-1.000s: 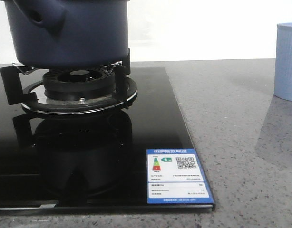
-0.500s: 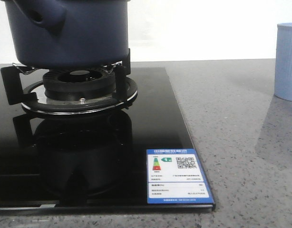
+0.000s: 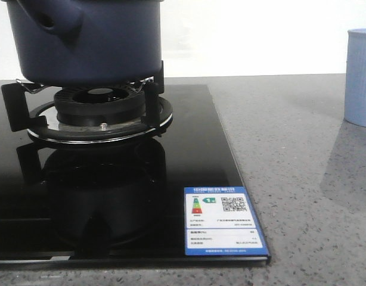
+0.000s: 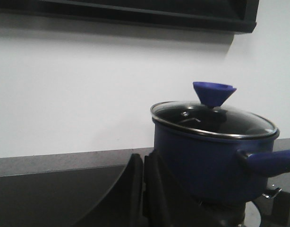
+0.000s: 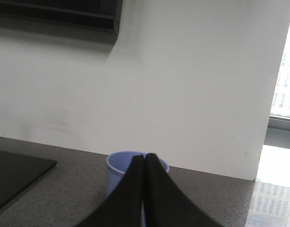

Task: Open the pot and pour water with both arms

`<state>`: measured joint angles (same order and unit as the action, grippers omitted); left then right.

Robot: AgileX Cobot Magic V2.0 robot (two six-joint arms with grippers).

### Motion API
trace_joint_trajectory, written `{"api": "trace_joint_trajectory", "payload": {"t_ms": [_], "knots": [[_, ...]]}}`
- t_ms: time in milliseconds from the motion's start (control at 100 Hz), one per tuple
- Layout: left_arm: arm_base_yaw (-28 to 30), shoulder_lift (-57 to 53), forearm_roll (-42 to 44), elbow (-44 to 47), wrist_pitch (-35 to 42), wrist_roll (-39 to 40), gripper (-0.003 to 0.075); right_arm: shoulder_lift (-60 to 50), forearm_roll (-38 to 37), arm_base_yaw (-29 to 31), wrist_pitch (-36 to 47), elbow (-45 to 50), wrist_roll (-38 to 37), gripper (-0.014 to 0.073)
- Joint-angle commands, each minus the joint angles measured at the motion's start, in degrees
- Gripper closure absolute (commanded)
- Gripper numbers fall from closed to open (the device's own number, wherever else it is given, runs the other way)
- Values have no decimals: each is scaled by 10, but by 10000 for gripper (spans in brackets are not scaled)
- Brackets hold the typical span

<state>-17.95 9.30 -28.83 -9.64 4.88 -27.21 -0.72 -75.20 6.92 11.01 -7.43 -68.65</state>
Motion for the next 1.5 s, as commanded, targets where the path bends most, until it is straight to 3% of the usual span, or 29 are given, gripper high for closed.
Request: {"api": "trace_joint_trajectory", "payload": {"t_ms": [0,100,320,470,1490], "knots": [[27,5,74,-3,24,74,736,-6,7,0,2,-13,1,647],[73,-4,151,20,8,170,736,-6,7,0,2,-13,1,647],[140,-75,177,74,-42,189,736,-6,7,0,2,-13,1,647],[174,-111,205,105,-35,231,736,-6,7,0,2,-13,1,647],[152,-109,194,104,-59,231,736,-6,7,0,2,-13,1,647]]}}
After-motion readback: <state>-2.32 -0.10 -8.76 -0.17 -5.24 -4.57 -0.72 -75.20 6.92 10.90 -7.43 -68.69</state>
